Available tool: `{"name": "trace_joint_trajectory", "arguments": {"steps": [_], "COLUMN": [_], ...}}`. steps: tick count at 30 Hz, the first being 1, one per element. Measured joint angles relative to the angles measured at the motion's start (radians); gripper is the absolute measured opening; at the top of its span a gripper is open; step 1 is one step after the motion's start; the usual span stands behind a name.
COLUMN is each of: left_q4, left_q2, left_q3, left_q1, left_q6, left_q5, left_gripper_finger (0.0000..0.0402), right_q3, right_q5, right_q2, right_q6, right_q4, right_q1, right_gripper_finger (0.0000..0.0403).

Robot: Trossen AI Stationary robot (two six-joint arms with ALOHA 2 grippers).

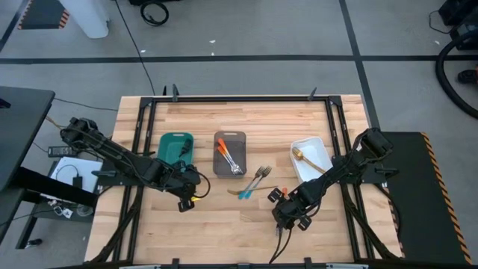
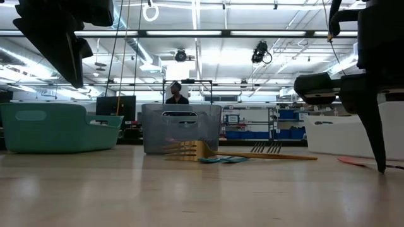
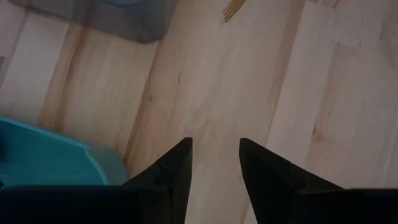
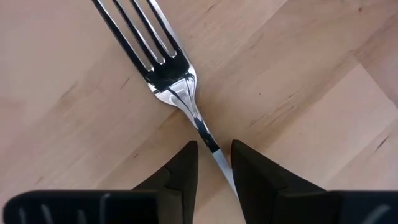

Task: Sort silverware by color (type)
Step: Put the orange fork into the black bin

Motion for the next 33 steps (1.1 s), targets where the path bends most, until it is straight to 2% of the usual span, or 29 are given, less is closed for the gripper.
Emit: {"name": "trace_joint_trajectory", "arguments": {"steps": [15,27,30,33], "left_q4": [0.000,0.000,0.016,0.103], "left_q2": [0.000,0.000,0.000,0.017], "left_q3": [0.000,0.000,0.000,0.000], "left_q1": [0.000,0.000,-0.006,-0.010], "left_q6": [0.000,-0.001,0.000,0.051], "left_q5": [0.014,0.014,0.015,0.015], "left_gripper_finger": [0.0141,0.0141,0.0141,0.0141], "right_q3": [0.000,0.000,0.001,0.000], "right_q5": [-0.011,-0.027,-0.027,-0.007], "right_q2": [0.001,0.002,0.002,-0.007], "right_q6": [0.002,0.018,0.018,0.030], "right_q4": [0.004,0.002,0.002,0.001], "right_q1": [-0.004,-0.035,-0.047,-0.059], "right_gripper_finger": [0.0083,0.0014,0.0009,0.0010]}}
